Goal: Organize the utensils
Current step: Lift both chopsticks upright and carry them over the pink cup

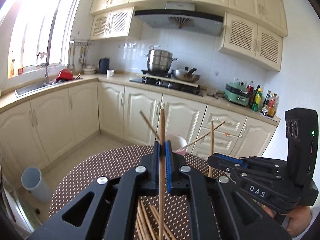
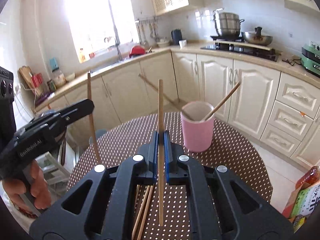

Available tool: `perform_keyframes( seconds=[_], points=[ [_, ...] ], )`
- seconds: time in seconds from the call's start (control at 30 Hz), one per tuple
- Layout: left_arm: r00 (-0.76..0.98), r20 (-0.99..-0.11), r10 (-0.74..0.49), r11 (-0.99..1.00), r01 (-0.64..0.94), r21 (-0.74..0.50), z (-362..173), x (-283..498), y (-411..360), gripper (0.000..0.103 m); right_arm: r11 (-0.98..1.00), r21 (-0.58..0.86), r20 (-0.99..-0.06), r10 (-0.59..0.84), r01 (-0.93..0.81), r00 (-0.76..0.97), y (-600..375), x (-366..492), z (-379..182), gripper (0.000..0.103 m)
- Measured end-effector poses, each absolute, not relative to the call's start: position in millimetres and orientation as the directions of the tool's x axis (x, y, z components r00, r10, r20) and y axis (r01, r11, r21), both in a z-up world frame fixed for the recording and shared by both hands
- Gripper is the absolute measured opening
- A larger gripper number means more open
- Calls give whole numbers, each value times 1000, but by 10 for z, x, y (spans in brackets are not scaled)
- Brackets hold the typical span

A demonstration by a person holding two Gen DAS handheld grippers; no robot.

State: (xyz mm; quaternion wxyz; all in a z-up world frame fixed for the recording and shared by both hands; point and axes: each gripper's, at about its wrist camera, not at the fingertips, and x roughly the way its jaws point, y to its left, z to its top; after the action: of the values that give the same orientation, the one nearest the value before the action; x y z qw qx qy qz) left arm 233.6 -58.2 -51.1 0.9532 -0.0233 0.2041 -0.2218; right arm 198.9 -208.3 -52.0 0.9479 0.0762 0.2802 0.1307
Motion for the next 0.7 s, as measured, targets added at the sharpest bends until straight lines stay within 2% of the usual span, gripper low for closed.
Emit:
perform_keyframes(
  seconds=[0.33, 0.7],
  points=[
    [858, -215, -467, 884, 449, -132, -206, 2557, -1078, 6, 962, 233, -341, 218, -142, 915, -2354, 1989, -196, 6],
    [907, -75, -415, 905, 403, -136, -1, 3056, -1443, 6, 969, 234, -161, 119, -79, 980, -2591, 2296, 8, 6]
  ],
)
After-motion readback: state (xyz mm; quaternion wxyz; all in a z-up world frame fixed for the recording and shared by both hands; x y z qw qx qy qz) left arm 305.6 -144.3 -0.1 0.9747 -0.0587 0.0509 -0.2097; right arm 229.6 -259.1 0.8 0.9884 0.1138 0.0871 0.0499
